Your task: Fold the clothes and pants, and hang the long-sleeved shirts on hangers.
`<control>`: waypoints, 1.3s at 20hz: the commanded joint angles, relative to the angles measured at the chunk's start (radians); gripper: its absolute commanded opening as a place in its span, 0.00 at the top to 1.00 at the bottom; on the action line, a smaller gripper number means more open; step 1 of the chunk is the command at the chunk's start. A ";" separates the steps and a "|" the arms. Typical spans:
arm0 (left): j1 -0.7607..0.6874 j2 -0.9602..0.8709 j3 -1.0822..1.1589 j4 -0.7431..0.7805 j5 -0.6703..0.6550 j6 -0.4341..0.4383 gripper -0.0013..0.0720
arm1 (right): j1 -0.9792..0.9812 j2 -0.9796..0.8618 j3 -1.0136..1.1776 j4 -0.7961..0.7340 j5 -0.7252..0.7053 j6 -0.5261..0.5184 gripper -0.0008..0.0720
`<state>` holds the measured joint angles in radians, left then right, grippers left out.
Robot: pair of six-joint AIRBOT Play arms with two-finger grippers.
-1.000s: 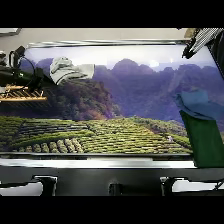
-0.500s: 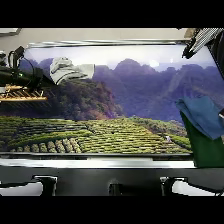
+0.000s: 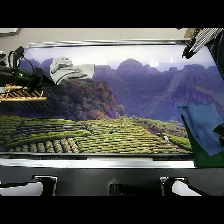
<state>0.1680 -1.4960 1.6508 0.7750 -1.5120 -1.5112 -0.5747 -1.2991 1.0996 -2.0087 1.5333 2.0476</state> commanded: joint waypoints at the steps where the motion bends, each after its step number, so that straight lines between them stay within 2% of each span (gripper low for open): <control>1: 0.001 0.000 0.000 0.000 0.000 0.000 0.96 | -0.002 0.013 -0.057 -0.019 -0.010 0.010 0.95; 9: 0.001 0.000 0.000 0.000 0.001 0.001 0.96 | -0.002 0.016 -0.126 -0.061 -0.037 0.032 0.95; 16: 0.001 0.000 0.000 0.001 0.001 0.001 0.96 | -0.002 0.016 -0.126 -0.082 0.022 0.031 0.93; 17: 0.001 0.000 0.000 0.000 0.001 0.001 0.96 | -0.002 0.016 -0.126 -0.087 0.031 0.031 0.86; 18: 0.001 0.000 0.000 0.000 0.002 0.001 0.96 | -0.002 0.016 -0.126 -0.098 0.045 0.031 0.73; 20: 0.001 0.000 0.000 0.001 0.001 0.002 0.96 | -0.002 0.017 -0.126 -0.132 0.072 0.013 0.33; 22: 0.001 0.000 0.000 0.004 0.002 0.012 0.96 | -0.002 0.034 -0.125 -0.159 0.060 -0.049 0.32; 23: 0.000 0.000 0.000 0.015 0.002 0.012 0.96 | -0.002 0.057 -0.120 -0.151 0.036 -0.038 0.32; 25: -0.003 0.000 0.000 0.057 0.003 0.012 0.96 | -0.001 0.102 -0.075 -0.015 -0.065 -0.046 0.36; 26: -0.003 0.000 0.000 0.088 0.006 0.011 0.96 | 0.001 0.114 -0.043 0.095 -0.122 -0.093 0.51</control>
<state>0.1665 -1.4960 1.6508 0.8059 -1.5101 -1.5024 -0.5758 -1.2247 1.0080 -2.0823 1.5272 2.0140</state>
